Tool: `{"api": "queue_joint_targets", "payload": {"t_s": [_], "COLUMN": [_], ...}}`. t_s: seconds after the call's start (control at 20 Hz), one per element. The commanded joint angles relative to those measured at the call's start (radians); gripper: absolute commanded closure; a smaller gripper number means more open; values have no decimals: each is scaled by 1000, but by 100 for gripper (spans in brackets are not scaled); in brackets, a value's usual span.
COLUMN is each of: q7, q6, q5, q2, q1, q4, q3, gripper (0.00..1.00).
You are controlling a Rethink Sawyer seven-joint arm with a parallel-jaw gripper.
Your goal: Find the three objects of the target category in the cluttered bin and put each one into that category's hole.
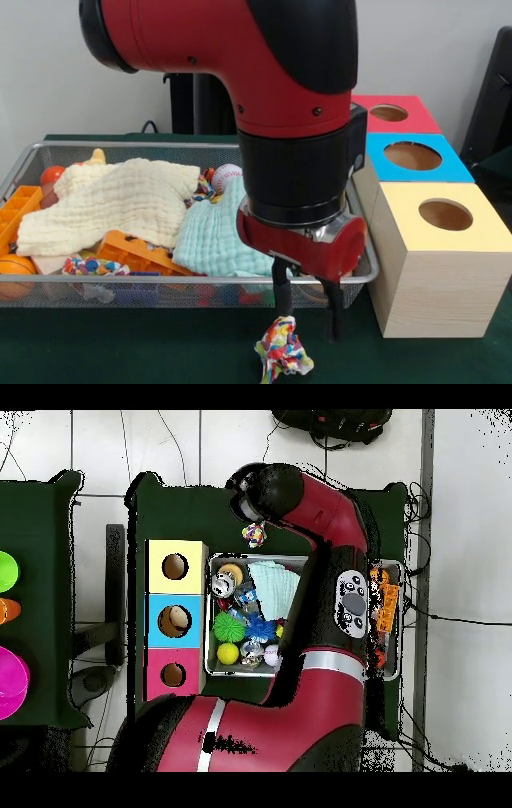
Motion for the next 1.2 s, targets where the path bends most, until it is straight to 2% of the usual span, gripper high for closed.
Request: {"api": "queue_joint_targets", "payload": {"t_s": [0.05, 0.35, 0.6, 0.8, 1.05, 1.2], "q7": [-139, -139, -155, -223, -241, -257], "q6": [17, 8, -13, -77, -4, -68], "q5": [-82, -125, -182, -214, -257, -309], "q2": [-2, -7, -7, -41, -45, -51], "q1": [-33, -41, -29, -66, -86, -93], "q4": [83, 85, 77, 177, 128, 165], "q3": [127, 143, 125, 163, 180, 193], "gripper": [0, 0, 0, 0, 0, 0]}}
